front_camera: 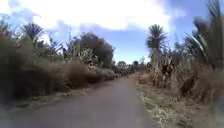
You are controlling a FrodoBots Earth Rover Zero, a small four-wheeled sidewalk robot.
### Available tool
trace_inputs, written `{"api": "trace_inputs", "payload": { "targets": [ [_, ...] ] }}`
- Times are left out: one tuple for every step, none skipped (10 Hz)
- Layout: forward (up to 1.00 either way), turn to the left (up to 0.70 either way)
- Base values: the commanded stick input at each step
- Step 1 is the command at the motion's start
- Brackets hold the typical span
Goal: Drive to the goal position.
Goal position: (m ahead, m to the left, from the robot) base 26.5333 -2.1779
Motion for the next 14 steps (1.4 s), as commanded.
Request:
{"api": "trace_inputs", "payload": {
  "targets": [
    [0.85, 0.0],
    [0.85, 0.0],
    [0.85, 0.0],
    [0.85, 0.0],
    [0.85, 0.0],
    [0.85, 0.0],
    [0.85, 0.0],
    [0.85, 0.0],
    [0.85, 0.0],
    [0.85, 0.0],
    [0.85, 0.0],
    [0.85, 0.0],
    [0.85, 0.0],
    [0.85, 0.0]
  ]
}}
